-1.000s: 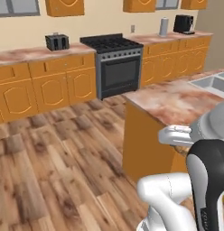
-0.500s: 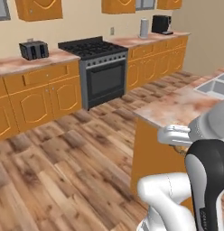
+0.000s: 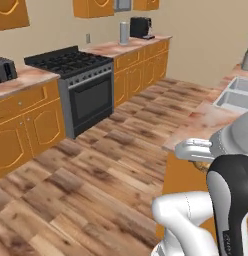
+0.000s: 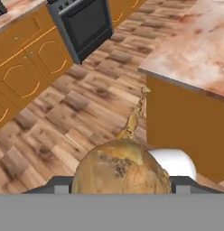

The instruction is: Grab the onion and lemon from the fridge, place them in the blender, close the lid, and turn on the blender to create a marinade.

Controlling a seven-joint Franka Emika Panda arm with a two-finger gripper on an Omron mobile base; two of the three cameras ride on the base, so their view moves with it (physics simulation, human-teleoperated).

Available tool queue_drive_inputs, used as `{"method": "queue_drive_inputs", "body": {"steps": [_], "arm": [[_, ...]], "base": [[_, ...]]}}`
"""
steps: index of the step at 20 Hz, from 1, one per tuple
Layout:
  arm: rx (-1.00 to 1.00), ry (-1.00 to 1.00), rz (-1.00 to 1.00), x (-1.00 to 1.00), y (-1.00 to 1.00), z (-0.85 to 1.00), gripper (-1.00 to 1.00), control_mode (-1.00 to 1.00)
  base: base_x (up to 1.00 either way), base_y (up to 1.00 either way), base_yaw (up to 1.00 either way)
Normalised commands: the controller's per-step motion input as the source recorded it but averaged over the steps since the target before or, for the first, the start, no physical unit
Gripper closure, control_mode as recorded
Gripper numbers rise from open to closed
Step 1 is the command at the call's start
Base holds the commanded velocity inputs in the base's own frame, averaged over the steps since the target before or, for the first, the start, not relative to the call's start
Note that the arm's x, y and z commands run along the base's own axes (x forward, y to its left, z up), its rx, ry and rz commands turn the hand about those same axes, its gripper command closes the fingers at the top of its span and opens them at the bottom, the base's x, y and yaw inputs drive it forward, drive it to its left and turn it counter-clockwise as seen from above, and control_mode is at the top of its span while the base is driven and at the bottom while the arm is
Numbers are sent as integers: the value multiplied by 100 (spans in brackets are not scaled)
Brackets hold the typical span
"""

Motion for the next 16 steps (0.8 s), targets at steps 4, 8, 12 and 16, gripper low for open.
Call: {"method": "queue_drive_inputs", "body": {"steps": [4,8,12,16], "arm": [[0,0,0,0,0,0,100,100],[0,0,0,0,0,0,100,100],[0,0,0,0,0,0,100,100],[0,0,0,0,0,0,100,100]], "base": [[88,100,-50],[80,100,-50],[78,100,-50],[79,99,-53]]}}
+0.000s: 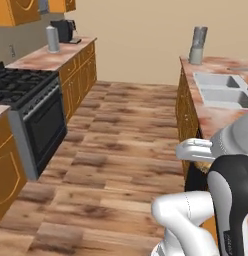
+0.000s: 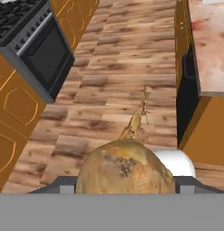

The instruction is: Grab the onion and lemon from the fridge, place them in the blender, close the lid, and turn on the blender to create a marinade.

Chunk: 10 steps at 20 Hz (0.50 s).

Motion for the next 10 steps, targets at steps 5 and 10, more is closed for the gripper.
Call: {"method": "queue_drive_inputs", "body": {"steps": [5,10], "arm": [[0,0,0,0,0,0,100,100],[0,0,0,0,0,0,100,100]], "base": [[80,96,-55],[87,80,-55]]}}
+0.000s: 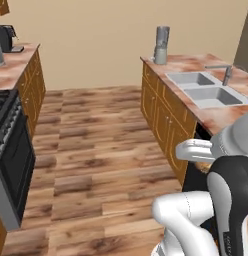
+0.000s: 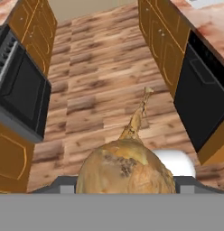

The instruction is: Grab the onion and lemon from the fridge, place them in the blender, close the lid, and turn on the blender to create a marinade.

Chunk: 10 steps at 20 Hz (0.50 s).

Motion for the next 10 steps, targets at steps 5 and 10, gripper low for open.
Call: {"method": "queue_drive_inputs", "body": {"steps": [5,10], "arm": [[0,0,0,0,0,0,100,100],[0,0,0,0,0,0,100,100]], "base": [[97,57,-55],[100,63,-56]]}}
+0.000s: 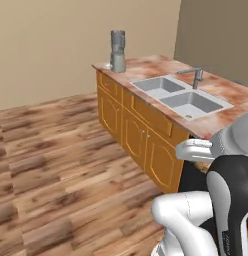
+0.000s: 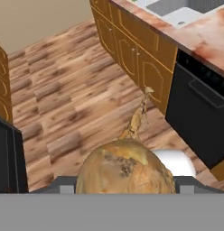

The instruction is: Grab the onion and lemon from the fridge, place them in the blender, close the lid, and turn on the blender to create a marinade.

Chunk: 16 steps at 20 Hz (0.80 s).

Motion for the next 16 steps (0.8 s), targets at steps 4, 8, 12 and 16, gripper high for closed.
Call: {"method": "queue_drive_inputs", "body": {"steps": [4,8,12,16], "arm": [[0,0,0,0,0,0,100,100],[0,0,0,0,0,0,100,100],[0,0,0,0,0,0,100,100],[0,0,0,0,0,0,100,100]], "base": [[100,69,-55],[100,94,-48],[100,100,-43],[100,100,-44]]}}
